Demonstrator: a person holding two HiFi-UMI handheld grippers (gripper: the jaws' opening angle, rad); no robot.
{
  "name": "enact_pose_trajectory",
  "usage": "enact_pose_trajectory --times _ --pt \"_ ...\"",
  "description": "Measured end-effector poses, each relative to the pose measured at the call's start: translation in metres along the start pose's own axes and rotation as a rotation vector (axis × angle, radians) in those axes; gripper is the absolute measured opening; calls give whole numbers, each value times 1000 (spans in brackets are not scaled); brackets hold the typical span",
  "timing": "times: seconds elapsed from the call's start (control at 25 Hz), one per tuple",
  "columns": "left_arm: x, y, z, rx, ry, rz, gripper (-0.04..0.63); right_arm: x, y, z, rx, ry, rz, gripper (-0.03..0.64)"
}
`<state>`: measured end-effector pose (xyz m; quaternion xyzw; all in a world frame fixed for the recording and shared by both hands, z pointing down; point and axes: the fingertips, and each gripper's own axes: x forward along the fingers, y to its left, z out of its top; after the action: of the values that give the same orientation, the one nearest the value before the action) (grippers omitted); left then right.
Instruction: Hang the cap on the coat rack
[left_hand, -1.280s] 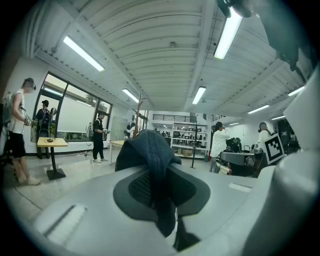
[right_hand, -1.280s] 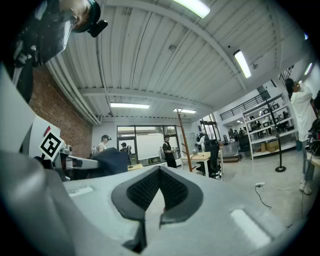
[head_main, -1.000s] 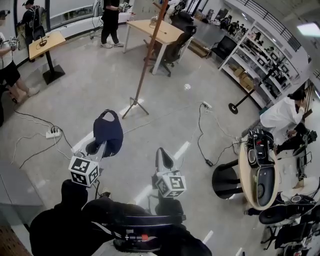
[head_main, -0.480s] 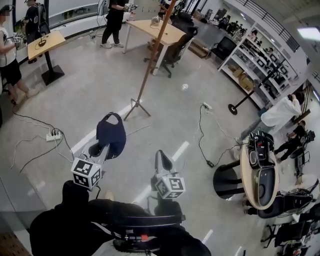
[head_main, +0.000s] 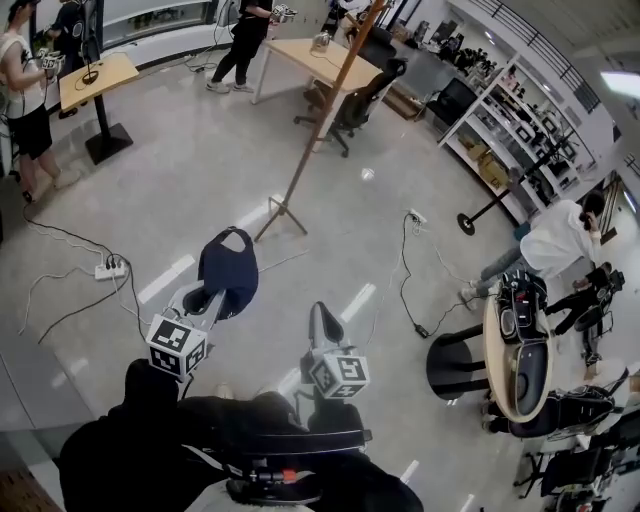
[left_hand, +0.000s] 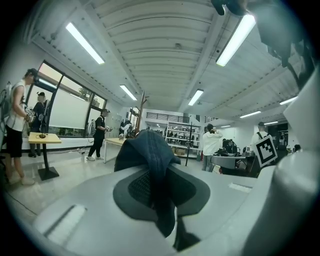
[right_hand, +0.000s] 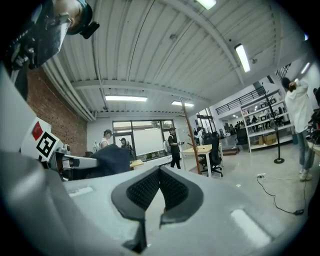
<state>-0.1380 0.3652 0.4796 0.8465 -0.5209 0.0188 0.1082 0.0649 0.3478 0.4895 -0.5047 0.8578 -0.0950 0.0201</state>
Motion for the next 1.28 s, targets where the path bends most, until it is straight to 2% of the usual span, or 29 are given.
enact_pose_trajectory --times 0.48,1.28 --pt "20 38 -3 -38 -4 31 37 40 -6 -8 -7 28 23 3" --pt "153 75 28 -32 2 49 37 157 -95 18 6 27 43 2"
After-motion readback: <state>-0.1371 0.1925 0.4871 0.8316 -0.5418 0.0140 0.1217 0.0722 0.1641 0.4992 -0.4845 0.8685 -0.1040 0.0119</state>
